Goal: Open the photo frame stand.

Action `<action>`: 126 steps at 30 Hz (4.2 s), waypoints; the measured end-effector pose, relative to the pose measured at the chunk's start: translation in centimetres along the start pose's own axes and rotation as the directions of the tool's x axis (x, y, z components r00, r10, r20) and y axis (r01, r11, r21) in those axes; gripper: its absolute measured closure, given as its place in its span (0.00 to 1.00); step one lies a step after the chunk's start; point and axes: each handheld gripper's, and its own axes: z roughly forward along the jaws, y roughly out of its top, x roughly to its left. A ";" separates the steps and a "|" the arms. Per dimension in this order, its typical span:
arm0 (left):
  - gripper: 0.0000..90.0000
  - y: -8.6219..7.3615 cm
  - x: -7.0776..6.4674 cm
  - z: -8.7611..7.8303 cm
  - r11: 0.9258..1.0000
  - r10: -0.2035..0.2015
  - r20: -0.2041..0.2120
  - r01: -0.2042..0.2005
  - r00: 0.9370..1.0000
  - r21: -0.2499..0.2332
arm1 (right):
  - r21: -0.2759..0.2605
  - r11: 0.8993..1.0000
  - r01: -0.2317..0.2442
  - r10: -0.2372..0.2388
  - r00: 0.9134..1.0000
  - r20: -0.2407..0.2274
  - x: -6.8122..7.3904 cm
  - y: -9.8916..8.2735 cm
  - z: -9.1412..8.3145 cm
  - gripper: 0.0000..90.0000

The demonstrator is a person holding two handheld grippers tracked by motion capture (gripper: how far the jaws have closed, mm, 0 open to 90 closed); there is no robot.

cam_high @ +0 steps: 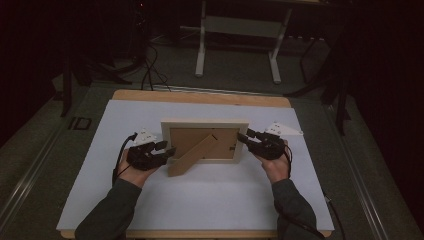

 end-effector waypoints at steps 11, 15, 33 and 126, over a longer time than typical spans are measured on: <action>0.65 0.3 1.2 -1.3 0.995 -0.062 -0.038 0.059 0.997 -0.079 | 0.002 1.000 0.002 -0.002 1.000 0.003 0.1 0.0 -0.1 0.69; 0.59 0.7 1.4 -1.3 0.994 -0.071 -0.061 0.065 0.996 -0.090 | 0.002 1.000 0.002 -0.002 1.000 0.001 0.1 0.0 -0.1 0.69; 0.59 2.0 1.1 -0.2 0.995 -0.026 -0.095 0.017 0.995 -0.097 | 0.007 1.000 0.015 -0.015 1.000 -0.009 0.3 -0.1 -0.4 0.69; 0.65 -0.8 1.3 1.9 0.990 0.138 -0.073 -0.137 0.988 0.027 | 0.001 0.962 0.274 -0.274 0.961 0.049 3.4 -1.8 -2.2 0.69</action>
